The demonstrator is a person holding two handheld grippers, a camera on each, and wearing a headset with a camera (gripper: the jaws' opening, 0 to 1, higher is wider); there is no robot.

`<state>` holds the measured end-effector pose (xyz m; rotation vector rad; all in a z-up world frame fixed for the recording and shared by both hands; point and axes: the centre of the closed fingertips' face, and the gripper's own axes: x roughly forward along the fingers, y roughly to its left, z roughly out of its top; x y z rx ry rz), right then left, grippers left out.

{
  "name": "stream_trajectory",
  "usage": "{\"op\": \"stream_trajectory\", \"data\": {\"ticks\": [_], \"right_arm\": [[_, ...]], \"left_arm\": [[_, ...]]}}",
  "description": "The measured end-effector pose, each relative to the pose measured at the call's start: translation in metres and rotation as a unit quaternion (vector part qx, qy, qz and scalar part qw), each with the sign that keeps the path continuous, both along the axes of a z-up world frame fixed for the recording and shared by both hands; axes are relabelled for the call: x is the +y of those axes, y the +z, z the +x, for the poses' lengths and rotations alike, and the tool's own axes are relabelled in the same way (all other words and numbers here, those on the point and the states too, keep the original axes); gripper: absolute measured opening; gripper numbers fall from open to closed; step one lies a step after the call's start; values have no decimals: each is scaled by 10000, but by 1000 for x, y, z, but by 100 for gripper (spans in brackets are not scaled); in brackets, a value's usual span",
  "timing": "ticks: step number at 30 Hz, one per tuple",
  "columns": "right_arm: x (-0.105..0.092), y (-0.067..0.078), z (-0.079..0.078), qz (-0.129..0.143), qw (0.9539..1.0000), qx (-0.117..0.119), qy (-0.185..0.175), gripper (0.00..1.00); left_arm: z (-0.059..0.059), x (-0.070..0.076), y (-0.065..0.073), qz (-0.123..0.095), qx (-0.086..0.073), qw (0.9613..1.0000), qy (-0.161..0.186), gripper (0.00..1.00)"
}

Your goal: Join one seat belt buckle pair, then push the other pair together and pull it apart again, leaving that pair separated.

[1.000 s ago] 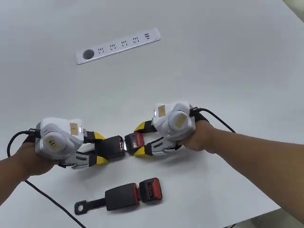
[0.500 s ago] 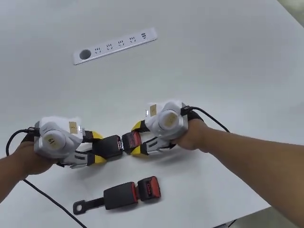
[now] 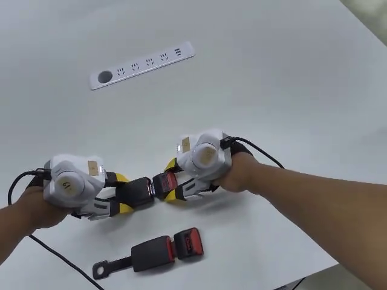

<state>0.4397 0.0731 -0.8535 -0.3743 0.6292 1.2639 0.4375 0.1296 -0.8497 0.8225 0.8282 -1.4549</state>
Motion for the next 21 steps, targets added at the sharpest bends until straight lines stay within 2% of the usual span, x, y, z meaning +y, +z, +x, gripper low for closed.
{"op": "stream_trajectory", "data": {"ticks": [12, 21], "right_arm": [[0, 0, 0, -35, 10000, -39, 0, 35], [-2, -1, -1, -59, 10000, -39, -5, 35]], "left_arm": [[0, 1, 0, -31, 32, 9999, 99, 33], [0, 2, -1, 32, 24, 10000, 77, 33]]}}
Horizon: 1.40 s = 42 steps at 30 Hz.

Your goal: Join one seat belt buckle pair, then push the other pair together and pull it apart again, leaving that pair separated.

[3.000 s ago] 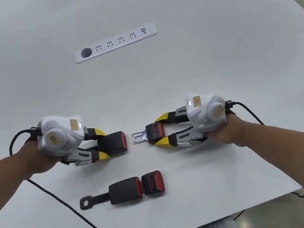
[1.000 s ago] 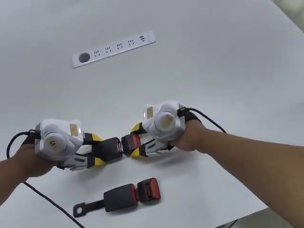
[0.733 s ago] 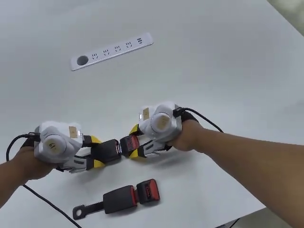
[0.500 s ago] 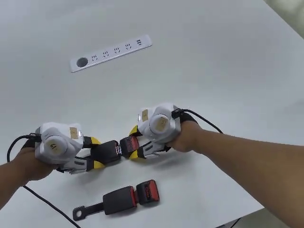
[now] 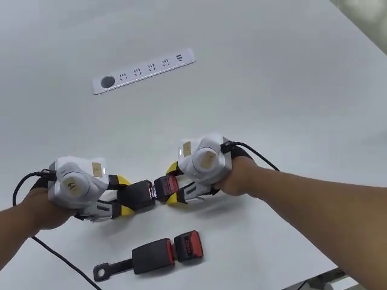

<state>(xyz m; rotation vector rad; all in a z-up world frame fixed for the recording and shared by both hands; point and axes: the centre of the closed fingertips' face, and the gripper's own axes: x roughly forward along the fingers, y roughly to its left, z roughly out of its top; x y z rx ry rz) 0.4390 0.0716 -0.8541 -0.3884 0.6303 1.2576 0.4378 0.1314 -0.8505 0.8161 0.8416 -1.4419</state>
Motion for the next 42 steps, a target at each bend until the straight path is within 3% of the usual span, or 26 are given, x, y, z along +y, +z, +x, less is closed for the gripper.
{"op": "stream_trajectory", "data": {"ticks": [28, 42], "right_arm": [[-26, 0, -4, -171, 9998, -24, 62, 35], [-64, 0, -13, -343, 9994, -1, 49, 36]], "left_arm": [[1, 0, -1, 10, 24, 10000, 46, 33], [-1, -2, 1, -52, 17, 10000, 70, 33]]}}
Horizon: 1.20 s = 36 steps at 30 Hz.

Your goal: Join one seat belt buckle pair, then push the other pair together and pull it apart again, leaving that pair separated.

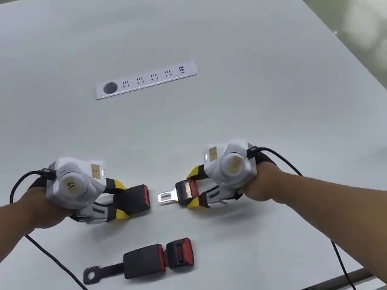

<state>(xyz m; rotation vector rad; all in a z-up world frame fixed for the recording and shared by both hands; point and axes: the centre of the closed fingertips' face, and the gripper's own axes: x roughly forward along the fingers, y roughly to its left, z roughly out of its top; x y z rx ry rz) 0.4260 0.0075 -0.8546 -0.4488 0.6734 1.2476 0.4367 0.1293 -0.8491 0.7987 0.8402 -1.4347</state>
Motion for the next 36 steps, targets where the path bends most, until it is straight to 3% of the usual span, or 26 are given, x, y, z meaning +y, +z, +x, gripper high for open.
{"op": "stream_trajectory", "data": {"ticks": [22, 29, 33, 35, 36], "right_arm": [[-76, -4, -7, -367, 9991, 31, -200, 37], [-87, -3, -7, -418, 9988, 16, -266, 37], [-85, -2, -7, -420, 9989, -40, -215, 38], [-84, -2, -8, -370, 9988, 76, -310, 44], [-84, -2, -8, -386, 9986, 89, -352, 50]], "left_arm": [[-3, -1, 1, 99, -29, 9999, -79, 34], [-2, -1, 0, 136, -42, 9998, -118, 34], [-2, -3, 0, 266, -67, 9995, -153, 34], [-3, -2, -1, 347, -50, 9993, -149, 36], [-7, -4, 1, 343, 40, 9992, -194, 39]]}}
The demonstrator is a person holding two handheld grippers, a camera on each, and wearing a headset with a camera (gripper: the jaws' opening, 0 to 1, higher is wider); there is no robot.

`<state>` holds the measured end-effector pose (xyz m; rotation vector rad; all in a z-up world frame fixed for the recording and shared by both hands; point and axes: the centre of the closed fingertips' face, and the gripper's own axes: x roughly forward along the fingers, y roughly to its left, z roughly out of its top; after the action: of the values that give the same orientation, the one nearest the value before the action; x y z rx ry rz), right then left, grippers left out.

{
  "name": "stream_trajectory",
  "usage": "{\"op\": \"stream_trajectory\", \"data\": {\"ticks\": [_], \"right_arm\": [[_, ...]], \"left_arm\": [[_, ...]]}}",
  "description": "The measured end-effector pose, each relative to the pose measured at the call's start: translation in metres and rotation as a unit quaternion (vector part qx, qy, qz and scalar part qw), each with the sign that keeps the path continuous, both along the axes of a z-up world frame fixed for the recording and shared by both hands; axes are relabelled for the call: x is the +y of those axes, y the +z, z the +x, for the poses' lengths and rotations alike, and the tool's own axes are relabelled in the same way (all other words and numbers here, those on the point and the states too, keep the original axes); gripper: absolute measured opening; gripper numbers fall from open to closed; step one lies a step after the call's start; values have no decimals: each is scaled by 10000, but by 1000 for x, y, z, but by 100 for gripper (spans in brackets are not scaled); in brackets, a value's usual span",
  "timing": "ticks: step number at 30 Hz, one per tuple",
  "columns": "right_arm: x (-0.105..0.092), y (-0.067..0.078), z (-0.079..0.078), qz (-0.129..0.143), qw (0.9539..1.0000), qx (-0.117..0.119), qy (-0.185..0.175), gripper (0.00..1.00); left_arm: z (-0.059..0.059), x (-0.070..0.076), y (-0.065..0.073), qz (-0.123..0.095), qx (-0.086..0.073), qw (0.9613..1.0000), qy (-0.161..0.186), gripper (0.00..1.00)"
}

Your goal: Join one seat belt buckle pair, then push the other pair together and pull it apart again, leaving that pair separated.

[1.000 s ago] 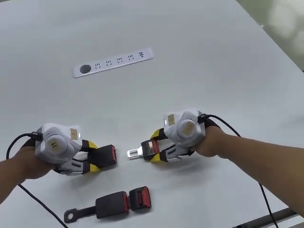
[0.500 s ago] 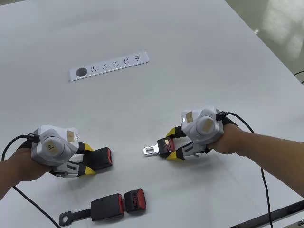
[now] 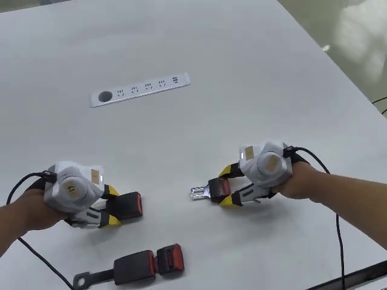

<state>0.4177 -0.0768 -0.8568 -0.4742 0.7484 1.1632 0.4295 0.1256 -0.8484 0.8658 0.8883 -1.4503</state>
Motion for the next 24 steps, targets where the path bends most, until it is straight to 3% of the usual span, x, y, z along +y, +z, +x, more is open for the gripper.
{"op": "stream_trajectory", "data": {"ticks": [2, 3, 7, 9, 12, 16, 19, 20, 21, 22, 24], "right_arm": [[-2, 1, 4, -31, 9999, -78, -144, 64], [-1, 3, 6, 30, 9996, -97, -266, 67], [-3, 9, 10, 102, 9982, -209, -557, 79], [-3, 14, 12, 180, 9964, -216, -799, 83], [-4, 22, 16, 316, 9926, -348, -1119, 84], [-3, 31, 17, 424, 9863, -428, -1535, 88], [2, 42, 17, 583, 9817, -532, -1731, 88], [4, 46, 17, 668, 9797, -589, -1798, 89], [5, 48, 16, 677, 9794, -607, -1804, 89], [8, 51, 13, 705, 9791, -617, -1808, 90], [12, 57, 9, 742, 9784, -682, -1808, 91]], "left_arm": [[3, 1, 2, 76, -120, 9998, 113, 55], [5, 2, 5, 16, -155, 9997, 161, 60], [13, 2, 19, -269, -191, 9971, 681, 66], [16, 4, 25, -333, -253, 9949, 922, 73], [27, 11, 32, -445, -475, 9885, 1368, 85], [31, 22, 50, -747, -561, 9742, 2056, 87], [33, 31, 66, -1065, -635, 9569, 2626, 91], [29, 32, 76, -1216, -645, 9499, 2805, 91], [27, 35, 80, -1292, -653, 9457, 2910, 91], [23, 40, 86, -1399, -635, 9375, 3124, 91], [16, 49, 95, -1502, -716, 9292, 3299, 93]]}}
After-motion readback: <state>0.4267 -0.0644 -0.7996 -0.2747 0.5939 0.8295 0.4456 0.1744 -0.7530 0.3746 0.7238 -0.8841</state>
